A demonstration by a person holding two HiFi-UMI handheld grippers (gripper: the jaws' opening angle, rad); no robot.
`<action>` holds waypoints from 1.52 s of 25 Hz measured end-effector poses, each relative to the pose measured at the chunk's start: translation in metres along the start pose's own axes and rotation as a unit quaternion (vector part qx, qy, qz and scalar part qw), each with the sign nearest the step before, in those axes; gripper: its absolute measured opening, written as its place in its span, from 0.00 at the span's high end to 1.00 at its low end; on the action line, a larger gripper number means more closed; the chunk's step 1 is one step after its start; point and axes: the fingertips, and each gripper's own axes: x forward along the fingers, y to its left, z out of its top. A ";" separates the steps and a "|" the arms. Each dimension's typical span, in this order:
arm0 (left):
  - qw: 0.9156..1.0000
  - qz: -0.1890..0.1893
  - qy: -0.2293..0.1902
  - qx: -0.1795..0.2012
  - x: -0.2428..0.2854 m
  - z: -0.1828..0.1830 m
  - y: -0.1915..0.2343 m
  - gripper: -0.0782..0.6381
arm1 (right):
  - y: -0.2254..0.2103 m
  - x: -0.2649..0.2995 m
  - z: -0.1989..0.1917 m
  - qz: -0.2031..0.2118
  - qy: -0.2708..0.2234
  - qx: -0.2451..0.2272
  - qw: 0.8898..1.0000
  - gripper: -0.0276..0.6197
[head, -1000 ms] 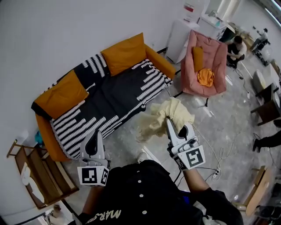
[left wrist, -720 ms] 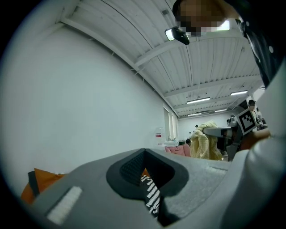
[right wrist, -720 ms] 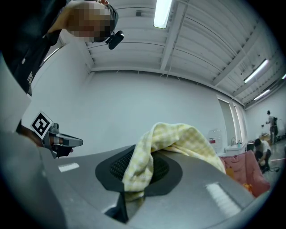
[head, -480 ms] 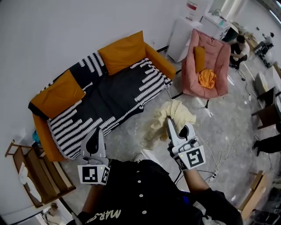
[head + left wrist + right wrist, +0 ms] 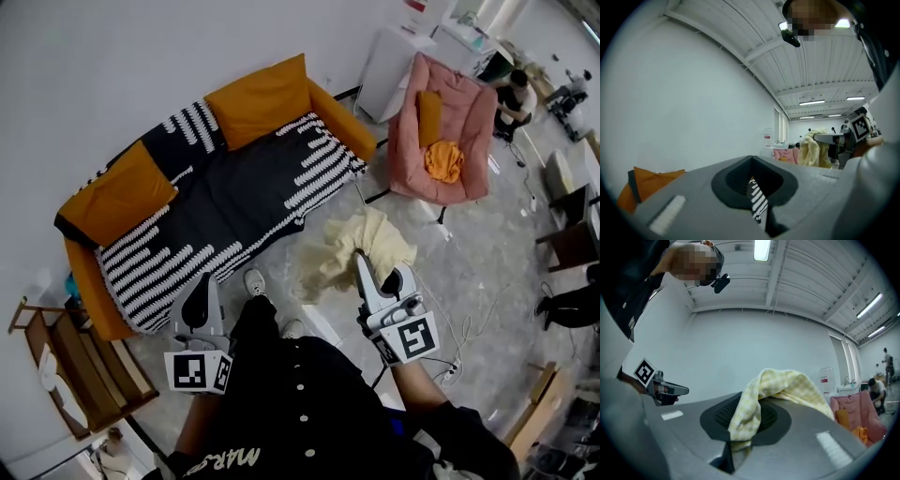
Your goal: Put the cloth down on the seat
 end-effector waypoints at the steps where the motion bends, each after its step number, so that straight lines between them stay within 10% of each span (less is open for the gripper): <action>1: 1.000 -0.003 0.001 -0.001 0.003 -0.002 0.000 0.89 | -0.002 0.001 -0.004 -0.001 0.005 -0.002 1.000 0.85; 38: 1.000 -0.015 -0.002 -0.004 0.224 0.028 0.108 0.89 | -0.103 0.191 -0.018 -0.041 0.030 -0.010 0.999 0.85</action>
